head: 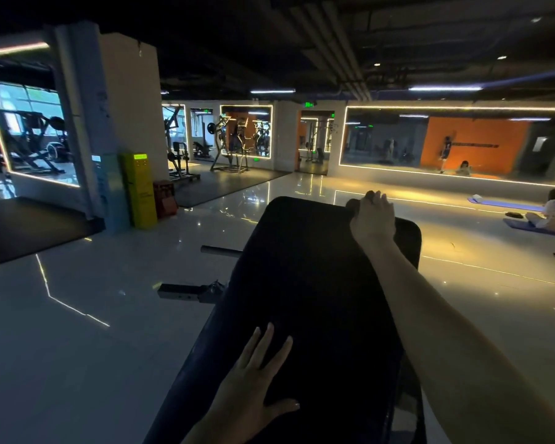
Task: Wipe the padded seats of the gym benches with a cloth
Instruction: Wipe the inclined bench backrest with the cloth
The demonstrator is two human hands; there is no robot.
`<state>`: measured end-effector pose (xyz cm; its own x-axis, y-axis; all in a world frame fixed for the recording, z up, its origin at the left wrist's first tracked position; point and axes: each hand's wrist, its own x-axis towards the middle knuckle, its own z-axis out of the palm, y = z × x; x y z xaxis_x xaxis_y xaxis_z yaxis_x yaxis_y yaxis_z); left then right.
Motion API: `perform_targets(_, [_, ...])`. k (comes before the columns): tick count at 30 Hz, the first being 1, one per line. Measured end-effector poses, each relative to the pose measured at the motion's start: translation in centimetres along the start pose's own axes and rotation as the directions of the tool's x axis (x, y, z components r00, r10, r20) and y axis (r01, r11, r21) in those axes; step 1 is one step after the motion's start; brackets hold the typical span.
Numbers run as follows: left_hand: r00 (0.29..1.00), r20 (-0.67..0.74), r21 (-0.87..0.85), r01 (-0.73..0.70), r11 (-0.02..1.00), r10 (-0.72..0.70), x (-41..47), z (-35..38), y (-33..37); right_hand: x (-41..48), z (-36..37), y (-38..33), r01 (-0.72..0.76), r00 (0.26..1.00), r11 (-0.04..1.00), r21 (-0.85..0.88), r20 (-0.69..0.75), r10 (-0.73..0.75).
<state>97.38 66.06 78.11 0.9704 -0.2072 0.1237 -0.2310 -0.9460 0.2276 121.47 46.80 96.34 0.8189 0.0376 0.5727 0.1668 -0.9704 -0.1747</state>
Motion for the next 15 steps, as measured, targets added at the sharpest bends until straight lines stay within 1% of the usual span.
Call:
perform_targets(2, [1.0,0.01,-0.006,0.008,1.0,-0.008,0.0,0.0,-0.2,-0.4,0.9,-2.5,0.097,0.995,0.995,0.025,-0.009,-0.097])
perform_targets(4, [1.0,0.009,0.001,0.01,1.0,-0.01,0.1,0.0,-0.4,-1.9,2.0,-5.8,0.249,0.968,0.966,0.068,0.001,-0.25])
perform_targets(6, [1.0,0.012,0.016,0.01,1.0,-0.01,0.1,0.0,-0.4,-3.9,3.3,-9.3,0.4,0.91,0.911,0.103,0.075,-0.408])
perform_targets(8, [1.0,0.016,0.018,0.022,1.0,-0.022,0.1,0.0,-0.5,-5.6,4.2,-11.7,0.493,0.849,0.864,0.1,0.163,-0.503])
perform_targets(12, [1.0,0.003,0.016,0.02,1.0,-0.02,-0.1,-0.3,-0.4,-5.9,4.3,-11.6,0.578,0.78,0.813,0.068,0.247,-0.575])
perform_targets(14, [1.0,0.004,0.024,0.015,1.0,-0.015,-0.2,-0.5,-0.3,-5.9,3.7,-10.8,0.585,0.783,0.81,0.032,0.236,-0.575])
perform_targets(15, [1.0,0.008,0.026,0.013,1.0,-0.014,-0.2,-0.6,-0.3,-5.8,3.4,-10.3,0.569,0.802,0.822,0.018,0.21,-0.56])
